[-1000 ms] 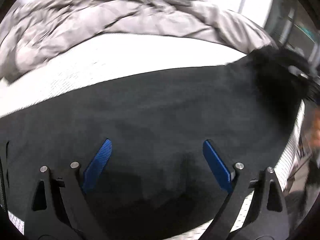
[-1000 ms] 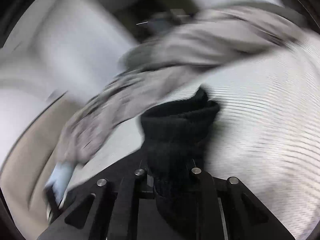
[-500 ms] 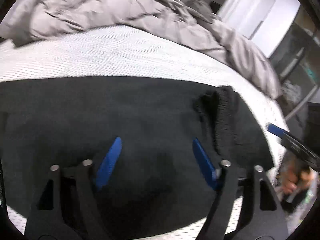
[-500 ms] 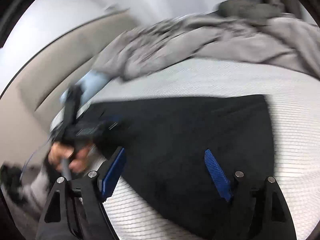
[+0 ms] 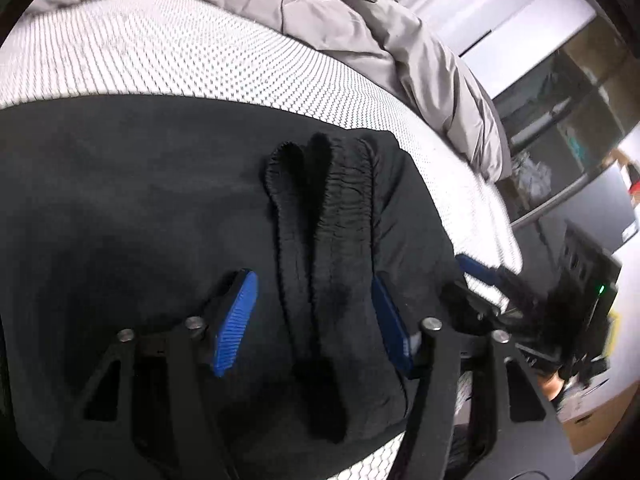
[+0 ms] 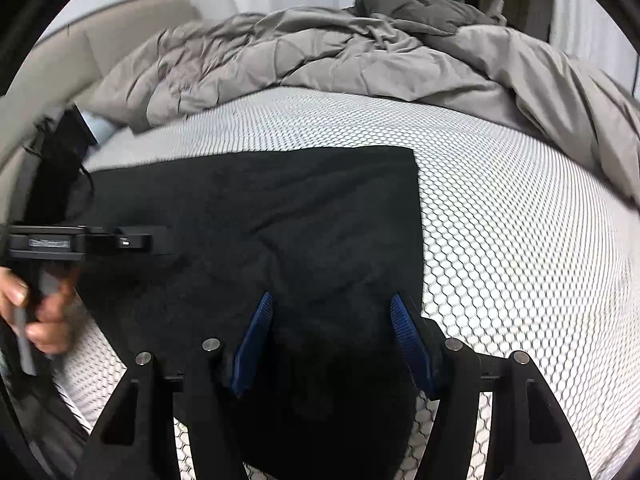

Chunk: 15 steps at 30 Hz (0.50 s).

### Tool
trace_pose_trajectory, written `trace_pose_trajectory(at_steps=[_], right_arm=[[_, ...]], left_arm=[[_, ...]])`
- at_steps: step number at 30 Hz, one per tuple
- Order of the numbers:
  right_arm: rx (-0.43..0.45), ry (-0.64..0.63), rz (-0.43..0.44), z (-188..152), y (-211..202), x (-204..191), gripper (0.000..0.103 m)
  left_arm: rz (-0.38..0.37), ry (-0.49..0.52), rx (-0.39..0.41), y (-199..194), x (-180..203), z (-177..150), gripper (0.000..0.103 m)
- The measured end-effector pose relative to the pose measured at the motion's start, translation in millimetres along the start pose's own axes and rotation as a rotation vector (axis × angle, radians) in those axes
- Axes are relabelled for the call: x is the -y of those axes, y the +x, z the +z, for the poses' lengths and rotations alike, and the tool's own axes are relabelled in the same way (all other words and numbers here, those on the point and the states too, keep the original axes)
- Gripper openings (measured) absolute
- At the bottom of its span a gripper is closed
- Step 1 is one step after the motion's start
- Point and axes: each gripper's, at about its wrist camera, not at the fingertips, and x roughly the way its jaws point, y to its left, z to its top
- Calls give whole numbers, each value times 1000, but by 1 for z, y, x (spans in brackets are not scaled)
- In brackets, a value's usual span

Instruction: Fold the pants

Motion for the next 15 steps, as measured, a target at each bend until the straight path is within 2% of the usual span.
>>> trace_pose_trajectory(at_steps=[2, 4, 9, 12, 14, 15], right_arm=[[-11, 9, -5, -1, 6, 1, 63], [-18, 6, -11, -4, 5, -4, 63], [-20, 7, -6, -5, 5, -7, 63], [-20, 5, -4, -6, 6, -9, 63], [-20, 6, 0, -9, 5, -10, 63], [-20, 6, 1, -10, 5, -9, 63]], left_arm=[[20, -36, -17, 8, -4, 3, 37], [11, -57, -1, 4, -4, 5, 36], [-18, 10, 54, -5, 15, 16, 36], [-7, 27, 32, 11, 22, 23, 36], [-19, 0, 17, 25, 19, 28, 36], [-37, -19, 16, 32, 17, 29, 27]])
